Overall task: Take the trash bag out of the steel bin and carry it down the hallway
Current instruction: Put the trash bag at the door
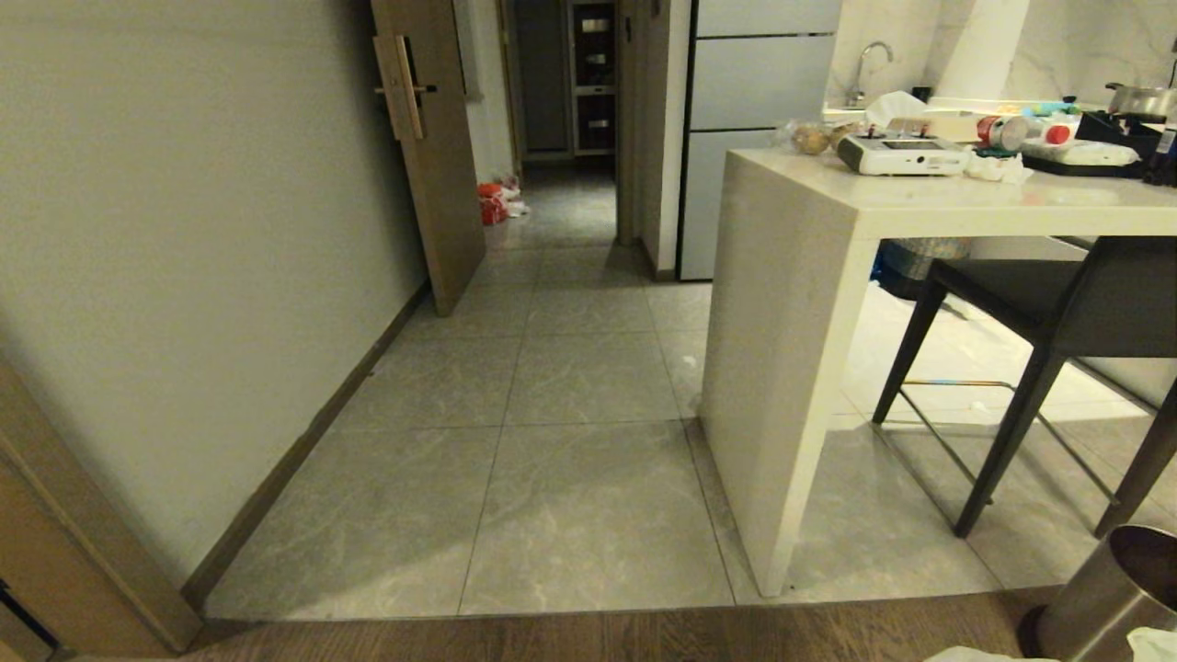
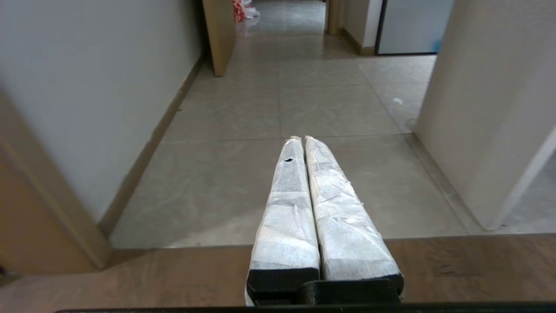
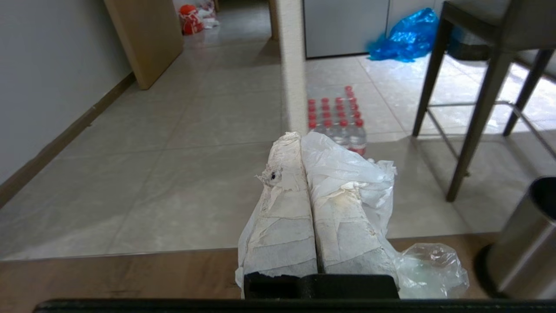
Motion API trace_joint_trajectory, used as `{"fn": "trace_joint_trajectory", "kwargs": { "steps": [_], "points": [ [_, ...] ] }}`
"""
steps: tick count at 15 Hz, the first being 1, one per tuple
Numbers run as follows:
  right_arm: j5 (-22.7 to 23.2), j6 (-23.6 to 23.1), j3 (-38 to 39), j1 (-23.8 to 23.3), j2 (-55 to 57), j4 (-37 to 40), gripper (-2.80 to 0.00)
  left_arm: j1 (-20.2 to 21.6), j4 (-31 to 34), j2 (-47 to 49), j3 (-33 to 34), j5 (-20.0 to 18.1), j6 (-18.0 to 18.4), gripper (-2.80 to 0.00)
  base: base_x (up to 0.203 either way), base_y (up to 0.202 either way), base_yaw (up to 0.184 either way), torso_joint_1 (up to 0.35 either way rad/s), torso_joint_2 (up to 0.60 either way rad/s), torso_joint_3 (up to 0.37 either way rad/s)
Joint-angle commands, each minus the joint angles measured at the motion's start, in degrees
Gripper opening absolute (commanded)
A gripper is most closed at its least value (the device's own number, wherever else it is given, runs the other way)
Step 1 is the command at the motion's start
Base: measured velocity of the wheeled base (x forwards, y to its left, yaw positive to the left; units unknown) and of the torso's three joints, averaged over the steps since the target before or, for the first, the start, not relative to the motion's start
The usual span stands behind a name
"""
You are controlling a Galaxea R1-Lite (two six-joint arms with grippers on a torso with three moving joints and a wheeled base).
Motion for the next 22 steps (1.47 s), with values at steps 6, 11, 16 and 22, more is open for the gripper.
{"fn": "trace_joint_trajectory", "kwargs": {
  "steps": [6,11,16,22],
  "points": [
    [0.0,0.0,0.0,0.0,0.0,0.0,-2.80,0.0,0.0,0.0,0.1,0.0,0.0,-2.80,0.000,0.190,0.002,0.003,0.00,0.002],
    [0.0,0.0,0.0,0.0,0.0,0.0,-2.80,0.0,0.0,0.0,0.1,0.0,0.0,-2.80,0.000,0.050,0.001,0.001,0.00,0.002],
    [0.0,0.0,0.0,0.0,0.0,0.0,-2.80,0.0,0.0,0.0,0.1,0.0,0.0,-2.80,0.101,0.000,0.001,0.002,0.00,0.002],
    [0.0,0.0,0.0,0.0,0.0,0.0,-2.80,0.0,0.0,0.0,0.1,0.0,0.0,-2.80,0.188,0.000,0.000,0.001,0.00,0.001]
  ]
}}
